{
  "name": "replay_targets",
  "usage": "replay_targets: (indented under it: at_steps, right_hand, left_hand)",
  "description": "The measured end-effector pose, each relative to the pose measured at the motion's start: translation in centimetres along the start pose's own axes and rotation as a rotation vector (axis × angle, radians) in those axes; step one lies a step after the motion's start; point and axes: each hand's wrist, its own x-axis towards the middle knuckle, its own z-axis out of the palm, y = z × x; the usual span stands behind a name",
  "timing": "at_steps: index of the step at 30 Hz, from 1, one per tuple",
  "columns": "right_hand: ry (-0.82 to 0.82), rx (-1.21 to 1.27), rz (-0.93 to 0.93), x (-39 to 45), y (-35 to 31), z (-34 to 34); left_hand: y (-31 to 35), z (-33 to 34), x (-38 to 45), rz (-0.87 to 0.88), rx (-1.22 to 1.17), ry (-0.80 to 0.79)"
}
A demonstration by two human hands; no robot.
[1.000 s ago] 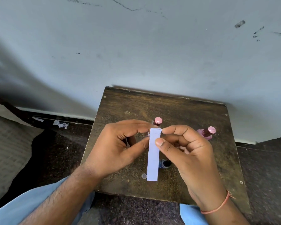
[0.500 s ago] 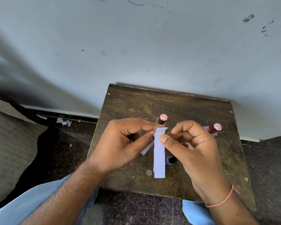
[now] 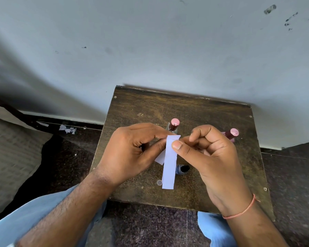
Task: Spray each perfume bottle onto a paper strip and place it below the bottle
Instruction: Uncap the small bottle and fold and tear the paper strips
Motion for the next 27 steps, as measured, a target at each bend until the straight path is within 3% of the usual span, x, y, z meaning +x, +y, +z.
replay_targets:
  at_steps: [27]
  right_hand:
    - [-0.04,0.317,0.144,0.1,-1.5,0.7]
  left_hand:
    - [0.5,0.2,0.0,0.031,0.031,0.095]
